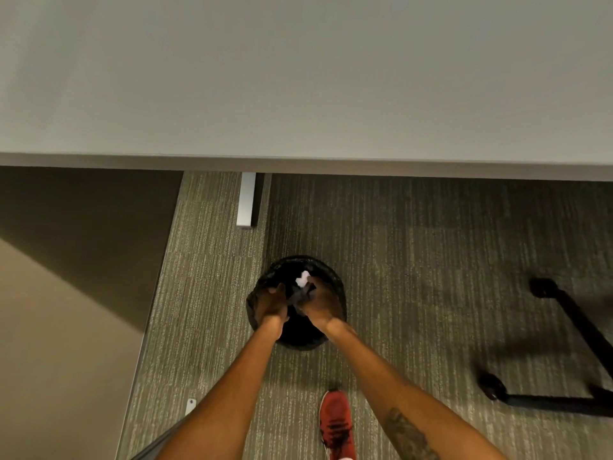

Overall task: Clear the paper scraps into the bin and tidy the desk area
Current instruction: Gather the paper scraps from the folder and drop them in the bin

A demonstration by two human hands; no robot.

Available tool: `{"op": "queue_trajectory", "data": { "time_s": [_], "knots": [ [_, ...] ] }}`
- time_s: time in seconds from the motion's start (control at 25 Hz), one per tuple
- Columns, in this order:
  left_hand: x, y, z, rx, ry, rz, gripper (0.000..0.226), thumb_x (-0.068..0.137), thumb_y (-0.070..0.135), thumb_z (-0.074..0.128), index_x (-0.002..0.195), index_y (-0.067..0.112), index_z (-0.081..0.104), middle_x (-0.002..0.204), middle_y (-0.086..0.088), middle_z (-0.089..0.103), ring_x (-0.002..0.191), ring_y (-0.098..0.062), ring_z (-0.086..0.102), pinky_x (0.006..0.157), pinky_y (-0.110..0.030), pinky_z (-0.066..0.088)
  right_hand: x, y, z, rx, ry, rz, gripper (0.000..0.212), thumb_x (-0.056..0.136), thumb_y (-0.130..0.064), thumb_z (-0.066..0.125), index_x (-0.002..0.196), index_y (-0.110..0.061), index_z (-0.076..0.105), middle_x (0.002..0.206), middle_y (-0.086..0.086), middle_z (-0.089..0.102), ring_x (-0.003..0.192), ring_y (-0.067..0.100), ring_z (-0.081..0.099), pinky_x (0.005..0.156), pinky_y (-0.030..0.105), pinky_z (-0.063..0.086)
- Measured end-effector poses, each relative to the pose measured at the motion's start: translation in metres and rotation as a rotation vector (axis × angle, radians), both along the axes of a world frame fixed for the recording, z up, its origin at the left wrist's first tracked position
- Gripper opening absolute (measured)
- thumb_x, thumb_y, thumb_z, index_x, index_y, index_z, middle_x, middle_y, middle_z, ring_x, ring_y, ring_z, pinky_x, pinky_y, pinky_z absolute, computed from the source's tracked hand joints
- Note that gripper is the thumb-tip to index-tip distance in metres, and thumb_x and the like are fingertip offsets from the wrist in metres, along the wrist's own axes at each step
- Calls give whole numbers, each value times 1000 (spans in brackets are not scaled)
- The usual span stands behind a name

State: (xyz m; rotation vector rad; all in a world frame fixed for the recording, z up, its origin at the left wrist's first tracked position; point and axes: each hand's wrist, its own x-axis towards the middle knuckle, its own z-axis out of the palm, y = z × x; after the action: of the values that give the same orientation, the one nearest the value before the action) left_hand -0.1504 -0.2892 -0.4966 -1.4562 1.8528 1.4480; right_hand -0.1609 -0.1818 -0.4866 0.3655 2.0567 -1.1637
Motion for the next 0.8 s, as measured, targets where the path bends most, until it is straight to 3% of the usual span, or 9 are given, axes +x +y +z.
{"op": "queue_trajectory", "data": {
  "time_s": [0.08,0.24,0.32,0.4,0.6,0.8],
  "knots": [
    [3,8,8,-53,-37,-84,44,102,38,49,127,4,60,127,-21,62,114,-38,60,97,-52,52,6,10,8,-1,1,-2,54,94,-25,61,145,-21,46,145,6,53,133,24,51,112,40,42],
    [20,36,34,-377,-39,-575,40,104,32,42,136,10,54,141,-14,54,132,-31,49,111,-38,37,27,48,42,-13,86,58,57,98,-36,56,151,-27,36,154,4,44,138,28,47,113,39,41],
    [32,57,52,-607,7,-846,49,103,37,40,146,14,43,153,-10,43,144,-28,34,120,-40,23,38,74,60,69,148,144,62,99,-36,52,155,-34,25,157,7,38,135,34,48,109,43,45],
    [41,84,74,-770,35,-958,61,102,43,40,155,15,29,162,-10,26,151,-31,15,123,-47,9,50,102,79,178,221,207,63,99,-35,50,155,-33,21,155,12,40,131,37,50,107,46,46],
    [56,169,128,-932,229,-1095,63,103,46,31,158,19,17,166,-9,8,153,-34,-1,123,-54,1,75,185,132,418,544,248,60,102,-39,43,157,-28,21,153,7,40,142,30,35,121,48,24],
    [70,266,174,-956,345,-1241,61,103,49,15,158,27,2,166,-4,-6,152,-32,-13,122,-57,-3,98,284,174,544,702,170,61,105,-42,34,159,-29,8,167,4,3,154,27,-4,124,50,-1]
  ]
}}
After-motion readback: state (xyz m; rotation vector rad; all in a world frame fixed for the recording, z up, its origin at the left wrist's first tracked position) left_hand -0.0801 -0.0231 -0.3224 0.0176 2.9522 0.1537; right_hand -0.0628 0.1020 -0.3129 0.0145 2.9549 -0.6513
